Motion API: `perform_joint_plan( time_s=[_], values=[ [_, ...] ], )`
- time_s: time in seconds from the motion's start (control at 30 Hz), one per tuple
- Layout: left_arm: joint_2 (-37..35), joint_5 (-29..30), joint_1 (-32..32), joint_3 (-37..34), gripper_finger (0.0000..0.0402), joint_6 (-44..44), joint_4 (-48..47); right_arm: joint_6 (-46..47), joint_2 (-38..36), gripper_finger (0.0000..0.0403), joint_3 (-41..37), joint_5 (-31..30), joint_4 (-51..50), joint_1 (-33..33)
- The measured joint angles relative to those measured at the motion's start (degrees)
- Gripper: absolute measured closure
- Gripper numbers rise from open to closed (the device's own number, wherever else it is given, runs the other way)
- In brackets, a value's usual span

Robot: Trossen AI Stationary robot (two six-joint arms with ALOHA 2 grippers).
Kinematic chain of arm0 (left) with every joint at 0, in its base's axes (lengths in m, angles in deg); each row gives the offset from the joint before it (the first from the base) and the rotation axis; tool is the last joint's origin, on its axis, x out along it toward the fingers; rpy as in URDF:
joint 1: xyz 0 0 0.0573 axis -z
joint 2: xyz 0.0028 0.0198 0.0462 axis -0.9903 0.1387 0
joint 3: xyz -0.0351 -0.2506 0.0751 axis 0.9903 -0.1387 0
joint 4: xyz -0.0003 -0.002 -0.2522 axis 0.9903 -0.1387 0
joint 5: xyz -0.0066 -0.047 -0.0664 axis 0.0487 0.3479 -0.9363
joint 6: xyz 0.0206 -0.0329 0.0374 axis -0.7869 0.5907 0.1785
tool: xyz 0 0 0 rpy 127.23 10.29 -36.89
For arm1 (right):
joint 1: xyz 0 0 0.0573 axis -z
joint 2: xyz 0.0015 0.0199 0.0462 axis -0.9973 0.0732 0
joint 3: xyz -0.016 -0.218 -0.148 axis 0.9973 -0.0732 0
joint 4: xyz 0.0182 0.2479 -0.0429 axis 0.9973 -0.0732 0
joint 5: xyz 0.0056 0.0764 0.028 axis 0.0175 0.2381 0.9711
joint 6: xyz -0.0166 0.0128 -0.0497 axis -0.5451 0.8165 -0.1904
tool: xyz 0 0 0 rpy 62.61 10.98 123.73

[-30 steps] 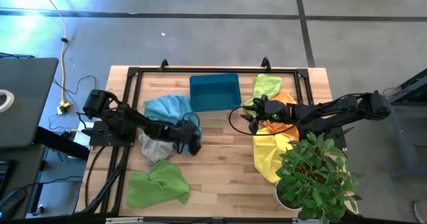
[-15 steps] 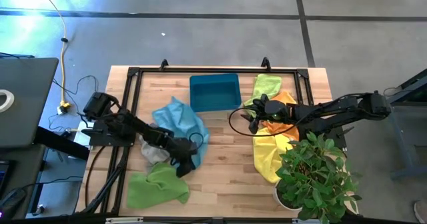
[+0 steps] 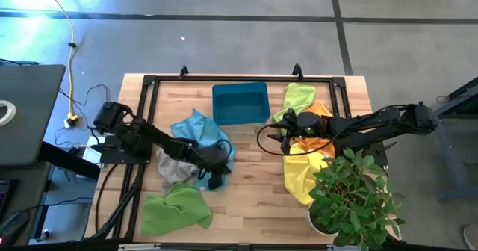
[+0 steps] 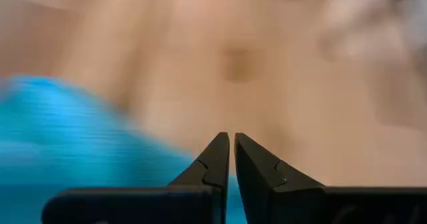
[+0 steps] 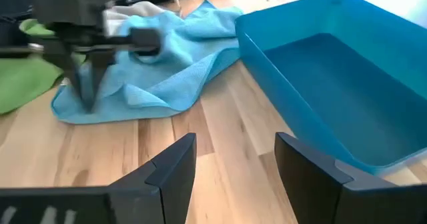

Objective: Fold microfiber towels
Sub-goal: Fold the blue microfiber cloth

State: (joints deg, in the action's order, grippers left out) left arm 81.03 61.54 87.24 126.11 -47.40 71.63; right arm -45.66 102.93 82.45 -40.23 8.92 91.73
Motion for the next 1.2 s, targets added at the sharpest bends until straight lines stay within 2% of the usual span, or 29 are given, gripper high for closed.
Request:
perform_joint_plan(
  time_s=[0.13,0.2,0.37,0.67,0.8,1.07,1.2],
  values=[
    [0.0,15.4,-1.1,3.6,0.0385,-4.2,-9.1,0.0,0.0,0.0206,0.0,0.0,0.6,0.0],
    [0.0,19.4,-1.5,5.4,0.0385,-4.4,-14.1,0.1,0.0,0.0206,0.0,0.0,0.6,0.0],
    [0.0,20.5,-2.3,8.4,0.0385,-3.3,-23.2,0.0,0.0,0.0206,0.0,-0.8,0.6,0.0],
    [0.0,20.4,-2.6,8.5,0.0385,4.8,-31.2,0.2,0.0,0.0206,0.0,-7.5,0.5,0.0],
    [1.2,19.9,-2.6,8.5,0.0385,5.1,-29.1,0.3,1.0,0.0206,0.0,-8.0,0.7,0.0],
    [9.2,13.6,-2.6,8.8,0.0385,0.3,-8.2,0.6,6.7,0.0206,0.0,-7.8,2.3,0.0],
    [12.5,11.9,-2.6,10.3,0.0385,-2.9,-1.8,0.6,9.5,0.0206,0.0,-7.5,3.2,0.0]
  ],
)
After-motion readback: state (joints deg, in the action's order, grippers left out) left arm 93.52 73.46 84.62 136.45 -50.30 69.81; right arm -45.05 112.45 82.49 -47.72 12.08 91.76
